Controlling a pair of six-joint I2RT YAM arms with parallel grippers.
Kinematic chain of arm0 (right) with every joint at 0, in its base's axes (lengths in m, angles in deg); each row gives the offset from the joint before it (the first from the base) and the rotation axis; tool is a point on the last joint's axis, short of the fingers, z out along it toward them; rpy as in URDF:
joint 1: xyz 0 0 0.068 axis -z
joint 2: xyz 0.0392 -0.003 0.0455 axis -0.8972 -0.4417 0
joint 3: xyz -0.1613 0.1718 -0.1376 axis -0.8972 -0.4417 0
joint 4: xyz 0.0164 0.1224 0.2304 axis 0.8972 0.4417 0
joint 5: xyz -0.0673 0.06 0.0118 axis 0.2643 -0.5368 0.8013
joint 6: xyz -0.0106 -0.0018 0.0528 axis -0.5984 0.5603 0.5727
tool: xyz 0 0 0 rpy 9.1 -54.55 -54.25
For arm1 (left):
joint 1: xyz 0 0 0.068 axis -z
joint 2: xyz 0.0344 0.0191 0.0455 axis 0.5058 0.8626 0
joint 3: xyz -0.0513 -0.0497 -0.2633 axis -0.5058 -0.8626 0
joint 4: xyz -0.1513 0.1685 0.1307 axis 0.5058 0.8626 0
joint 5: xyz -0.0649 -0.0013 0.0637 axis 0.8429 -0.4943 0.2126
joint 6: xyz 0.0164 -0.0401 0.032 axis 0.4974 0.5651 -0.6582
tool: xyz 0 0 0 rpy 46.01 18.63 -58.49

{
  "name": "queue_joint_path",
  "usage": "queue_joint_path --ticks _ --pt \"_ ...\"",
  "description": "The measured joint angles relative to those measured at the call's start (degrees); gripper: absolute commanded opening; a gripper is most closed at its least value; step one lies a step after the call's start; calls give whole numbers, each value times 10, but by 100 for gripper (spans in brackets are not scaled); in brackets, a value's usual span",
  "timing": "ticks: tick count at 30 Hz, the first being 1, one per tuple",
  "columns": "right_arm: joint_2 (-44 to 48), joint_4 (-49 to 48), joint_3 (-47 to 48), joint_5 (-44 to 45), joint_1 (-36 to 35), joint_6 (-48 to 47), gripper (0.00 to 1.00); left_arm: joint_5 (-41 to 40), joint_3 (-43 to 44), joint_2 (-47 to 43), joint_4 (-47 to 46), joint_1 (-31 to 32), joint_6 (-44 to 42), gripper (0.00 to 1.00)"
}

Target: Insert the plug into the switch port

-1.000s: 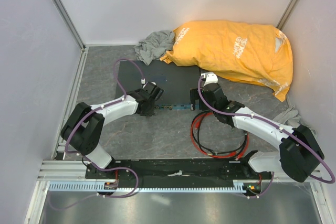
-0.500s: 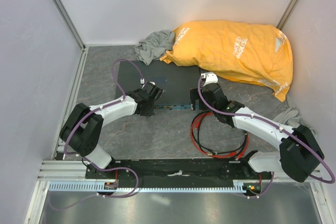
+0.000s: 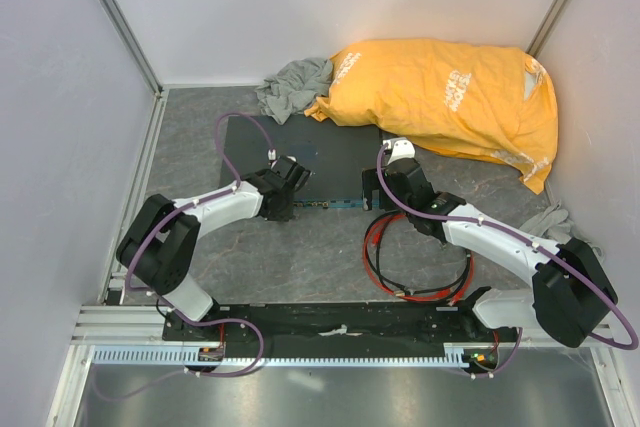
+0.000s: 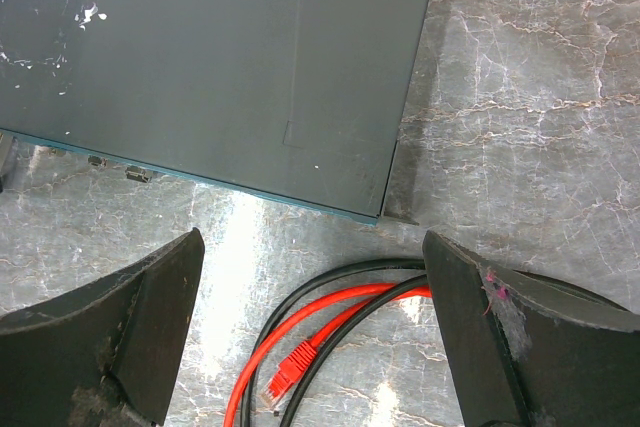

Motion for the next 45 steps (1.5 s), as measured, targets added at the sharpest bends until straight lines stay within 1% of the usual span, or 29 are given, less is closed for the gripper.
queue_joint_path --ticks 7,24,27,29,30,31,33,34,35,41,45 --pt "0 0 0 0 0 0 98 -4 15 2 12 -2 0 1" --pt "0 -6 0 -13 0 0 98 -25 47 38 16 -1 -1 2" --pt "0 -9 0 -16 0 0 98 -28 49 41 16 -1 -1 6" --pt "0 -11 0 -17 0 0 98 -30 49 41 16 0 0 10" --pt "0 -13 -1 -18 0 0 98 -30 49 41 16 0 0 14" --pt "0 -13 -1 -19 0 0 98 -30 49 41 15 0 0 26" --pt "0 -13 -1 -21 0 0 98 -31 48 41 12 0 0 37" --pt "0 -13 -1 -22 0 0 98 -36 45 40 4 0 -1 46" --pt "0 -14 -2 -23 0 0 98 -38 42 38 -4 -1 0 48" --pt "1 -17 -5 -27 0 1 98 -48 -4 -26 -41 -2 4 52" --pt "4 -17 -7 -27 0 1 98 -54 -39 -78 -40 -2 8 48"
